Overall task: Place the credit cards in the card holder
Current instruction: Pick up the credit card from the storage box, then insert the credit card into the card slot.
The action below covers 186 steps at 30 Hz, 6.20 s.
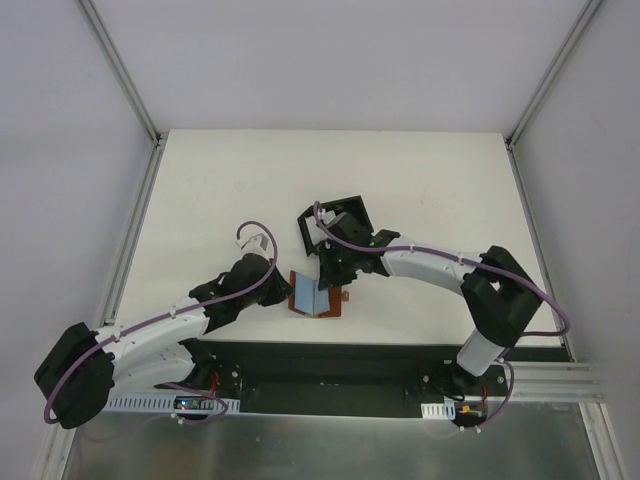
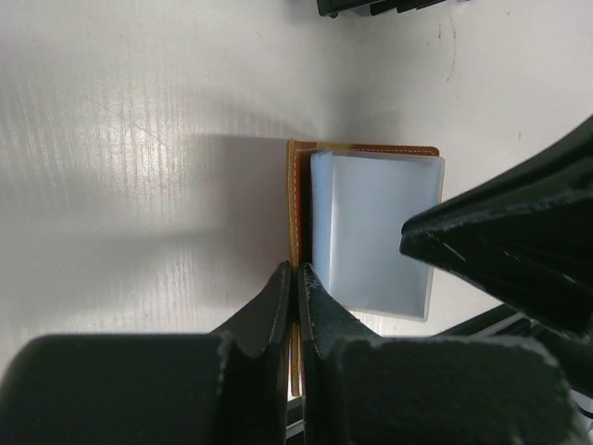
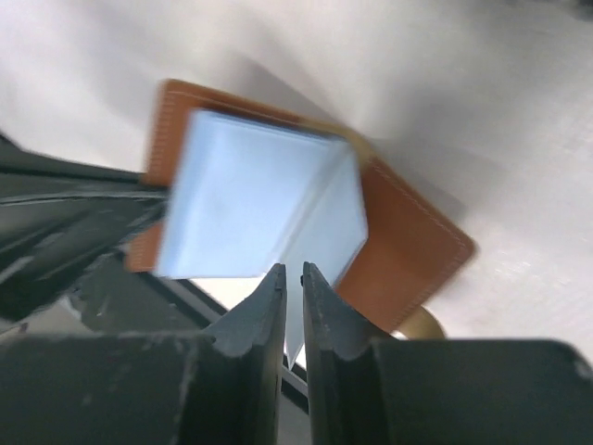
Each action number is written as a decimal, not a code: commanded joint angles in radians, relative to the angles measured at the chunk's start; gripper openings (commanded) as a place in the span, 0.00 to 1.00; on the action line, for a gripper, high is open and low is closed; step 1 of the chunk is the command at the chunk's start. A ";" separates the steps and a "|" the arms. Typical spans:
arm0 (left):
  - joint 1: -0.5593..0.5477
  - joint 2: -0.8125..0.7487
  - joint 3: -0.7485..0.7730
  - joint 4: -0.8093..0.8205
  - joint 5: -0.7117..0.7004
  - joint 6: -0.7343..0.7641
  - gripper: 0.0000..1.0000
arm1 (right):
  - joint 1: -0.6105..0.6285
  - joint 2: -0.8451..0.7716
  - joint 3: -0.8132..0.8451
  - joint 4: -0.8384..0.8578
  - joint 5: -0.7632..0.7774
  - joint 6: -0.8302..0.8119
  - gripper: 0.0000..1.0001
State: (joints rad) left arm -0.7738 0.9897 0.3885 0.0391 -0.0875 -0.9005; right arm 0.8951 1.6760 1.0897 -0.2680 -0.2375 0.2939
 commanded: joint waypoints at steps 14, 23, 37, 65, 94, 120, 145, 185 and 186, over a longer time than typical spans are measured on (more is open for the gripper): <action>-0.012 -0.032 0.026 -0.013 -0.017 0.008 0.00 | -0.113 -0.120 0.062 0.038 -0.051 -0.038 0.44; -0.012 -0.036 0.026 -0.016 -0.014 0.012 0.00 | -0.240 -0.064 0.229 -0.042 0.013 -0.154 0.67; -0.012 -0.028 0.035 -0.016 -0.011 0.017 0.00 | -0.352 0.246 0.449 -0.031 -0.080 -0.199 0.75; -0.012 -0.011 0.041 -0.018 -0.018 0.026 0.00 | -0.377 0.323 0.447 0.007 -0.224 -0.160 0.67; -0.012 0.001 0.044 -0.018 -0.014 0.025 0.00 | -0.377 0.278 0.470 -0.059 -0.149 -0.200 0.11; -0.012 -0.026 0.016 -0.018 -0.017 0.015 0.00 | -0.349 -0.097 0.339 -0.045 -0.078 -0.165 0.00; -0.012 -0.045 -0.040 -0.018 -0.029 -0.063 0.00 | 0.011 -0.191 -0.214 0.283 0.084 0.218 0.00; -0.012 0.067 -0.165 0.044 -0.064 -0.176 0.00 | -0.094 -0.134 -0.593 0.844 -0.102 0.493 0.00; -0.012 0.064 -0.166 0.045 -0.064 -0.176 0.00 | -0.094 -0.140 -0.614 0.895 -0.100 0.511 0.00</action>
State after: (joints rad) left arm -0.7738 1.0393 0.2523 0.1356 -0.1143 -1.0691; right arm 0.8043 1.5307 0.5213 0.4633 -0.3054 0.7300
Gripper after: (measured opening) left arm 0.008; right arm 0.007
